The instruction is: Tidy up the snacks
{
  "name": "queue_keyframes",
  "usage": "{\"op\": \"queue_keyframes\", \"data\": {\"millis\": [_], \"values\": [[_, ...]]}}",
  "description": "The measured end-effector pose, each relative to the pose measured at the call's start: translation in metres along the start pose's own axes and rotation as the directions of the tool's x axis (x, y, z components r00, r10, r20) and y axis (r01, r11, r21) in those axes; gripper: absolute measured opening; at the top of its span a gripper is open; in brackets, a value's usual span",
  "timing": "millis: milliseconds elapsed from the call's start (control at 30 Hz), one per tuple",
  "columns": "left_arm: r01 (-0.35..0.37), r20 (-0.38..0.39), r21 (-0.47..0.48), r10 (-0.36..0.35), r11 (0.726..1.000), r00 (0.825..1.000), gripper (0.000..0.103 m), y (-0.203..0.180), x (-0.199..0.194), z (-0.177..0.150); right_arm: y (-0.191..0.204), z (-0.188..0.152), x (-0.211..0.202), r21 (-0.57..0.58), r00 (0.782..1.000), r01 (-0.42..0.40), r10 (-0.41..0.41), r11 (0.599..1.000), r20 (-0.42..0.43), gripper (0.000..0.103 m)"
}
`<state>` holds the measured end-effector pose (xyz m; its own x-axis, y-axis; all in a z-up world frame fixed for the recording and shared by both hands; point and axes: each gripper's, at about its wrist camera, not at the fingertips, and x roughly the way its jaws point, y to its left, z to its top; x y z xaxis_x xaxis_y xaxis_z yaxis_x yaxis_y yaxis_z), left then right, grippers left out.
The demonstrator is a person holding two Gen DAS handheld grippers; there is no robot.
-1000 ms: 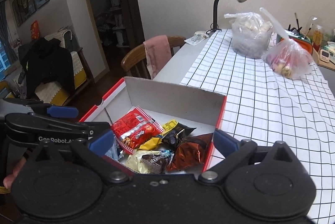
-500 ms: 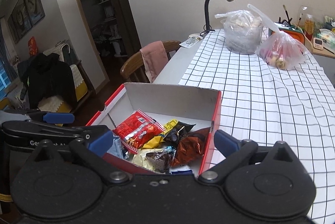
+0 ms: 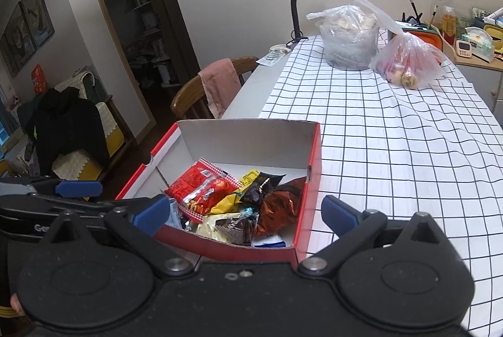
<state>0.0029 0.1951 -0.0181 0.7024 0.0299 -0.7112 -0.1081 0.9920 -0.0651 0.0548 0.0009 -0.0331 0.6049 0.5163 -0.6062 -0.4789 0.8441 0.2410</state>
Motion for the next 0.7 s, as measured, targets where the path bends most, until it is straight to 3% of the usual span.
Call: {"op": "queue_keyframes", "data": {"millis": [700], "values": [[-0.006,0.015,-0.020,0.006,1.000,1.000,0.095,-0.0018,-0.0091,-0.0001,-0.0048,-0.0031,-0.0060,0.032,0.999,0.036,-0.036,0.999,-0.003,0.103]]}}
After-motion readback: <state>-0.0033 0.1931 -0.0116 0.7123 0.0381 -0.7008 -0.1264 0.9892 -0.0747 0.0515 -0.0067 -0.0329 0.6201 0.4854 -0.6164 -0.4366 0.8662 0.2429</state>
